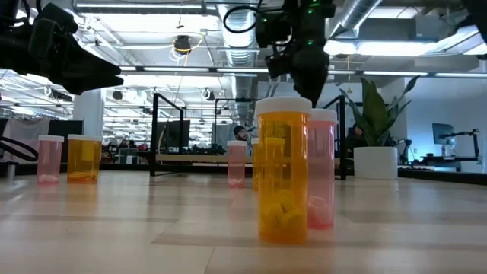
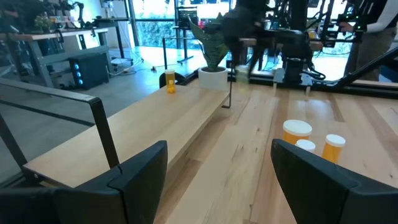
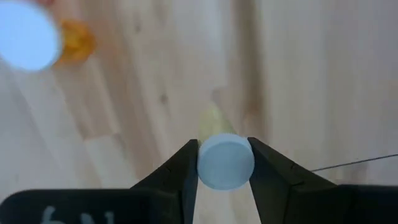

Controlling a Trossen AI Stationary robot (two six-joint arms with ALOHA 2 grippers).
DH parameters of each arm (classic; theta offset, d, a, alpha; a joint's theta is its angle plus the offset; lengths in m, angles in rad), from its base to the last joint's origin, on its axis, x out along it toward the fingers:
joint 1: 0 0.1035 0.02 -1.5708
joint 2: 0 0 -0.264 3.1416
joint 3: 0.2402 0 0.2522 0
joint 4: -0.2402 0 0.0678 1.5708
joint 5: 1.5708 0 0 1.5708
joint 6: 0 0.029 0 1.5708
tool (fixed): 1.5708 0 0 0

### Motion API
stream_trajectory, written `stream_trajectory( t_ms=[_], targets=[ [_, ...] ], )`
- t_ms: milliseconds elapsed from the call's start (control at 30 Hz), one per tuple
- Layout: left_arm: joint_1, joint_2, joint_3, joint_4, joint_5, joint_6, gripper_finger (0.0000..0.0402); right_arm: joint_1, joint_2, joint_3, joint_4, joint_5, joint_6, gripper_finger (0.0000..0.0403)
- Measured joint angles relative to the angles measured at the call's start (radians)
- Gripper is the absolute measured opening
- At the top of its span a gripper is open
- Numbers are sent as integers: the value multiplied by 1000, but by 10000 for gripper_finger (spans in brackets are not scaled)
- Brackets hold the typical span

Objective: Pick and place medicine bottles onto shelf by color
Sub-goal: Put the top yellow pill bottle on the shelf

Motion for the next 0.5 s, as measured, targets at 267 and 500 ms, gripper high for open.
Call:
stream_trajectory(
  t_ms=[267,500],
  targets=[
    [0,0,0,0,0,0,273,-105,121,181,-4,38,-120,143],
    [0,0,0,0,0,0,273,-154,266,341,-41,41,-206,140]
  ],
)
